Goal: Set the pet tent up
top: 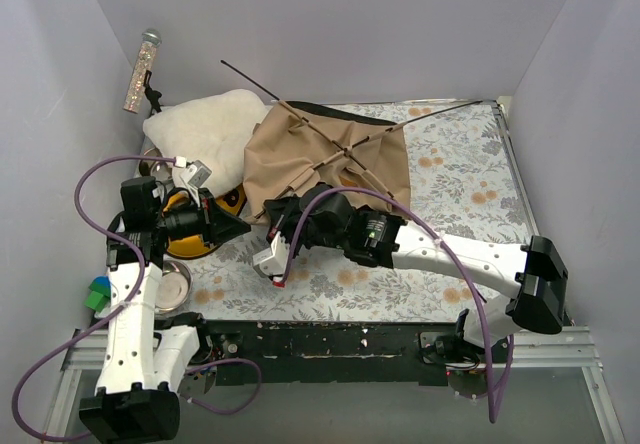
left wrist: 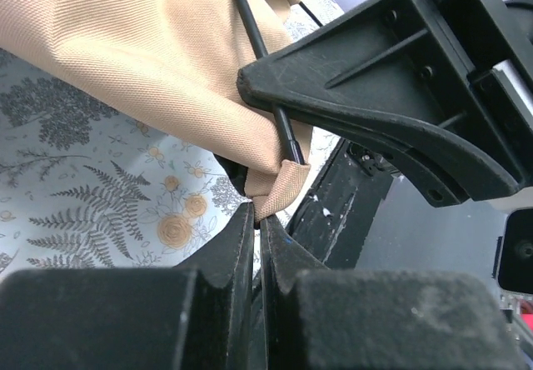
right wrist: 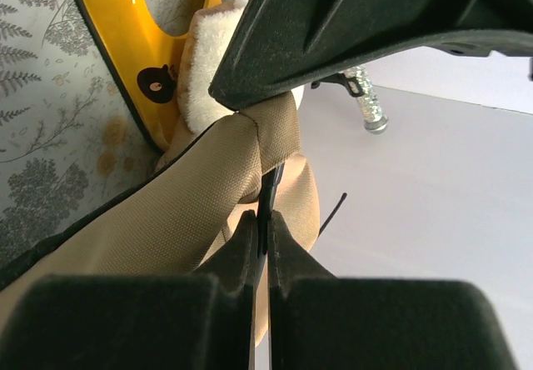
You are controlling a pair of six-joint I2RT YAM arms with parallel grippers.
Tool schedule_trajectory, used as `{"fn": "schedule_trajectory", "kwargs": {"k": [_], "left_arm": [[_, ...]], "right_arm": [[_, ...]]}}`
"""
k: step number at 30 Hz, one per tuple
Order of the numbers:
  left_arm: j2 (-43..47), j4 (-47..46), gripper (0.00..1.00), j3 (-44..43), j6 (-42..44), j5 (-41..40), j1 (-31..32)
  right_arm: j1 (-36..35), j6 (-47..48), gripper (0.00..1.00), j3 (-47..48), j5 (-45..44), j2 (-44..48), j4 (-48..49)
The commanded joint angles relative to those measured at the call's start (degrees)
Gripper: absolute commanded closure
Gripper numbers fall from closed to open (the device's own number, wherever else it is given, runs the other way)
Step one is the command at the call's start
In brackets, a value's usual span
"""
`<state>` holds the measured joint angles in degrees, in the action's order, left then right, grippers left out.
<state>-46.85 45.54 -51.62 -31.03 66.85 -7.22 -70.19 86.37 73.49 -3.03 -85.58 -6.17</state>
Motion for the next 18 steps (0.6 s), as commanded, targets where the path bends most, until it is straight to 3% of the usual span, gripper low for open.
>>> {"fn": "schedule_trajectory", "kwargs": {"k": [1, 15, 18], "left_arm": [[-0.08, -0.98, 1.0, -2.96, -2.37, 0.12, -0.16], [2.64, -2.3, 1.0, -0.86, -5.89, 4.17, -0.16], [3.78, -2.73, 0.94, -0.42, -6.76, 4.69, -0.16]], "right_arm": [[-0.38, 6.26, 0.99, -4.14, 1.88, 4.19, 9.41], [-0.38, 12.33, 0.99, -7.4, 0.48, 1.56, 19.88], [-0.38, 12.25, 0.99, -7.66, 1.09, 1.38, 21.28]]}}
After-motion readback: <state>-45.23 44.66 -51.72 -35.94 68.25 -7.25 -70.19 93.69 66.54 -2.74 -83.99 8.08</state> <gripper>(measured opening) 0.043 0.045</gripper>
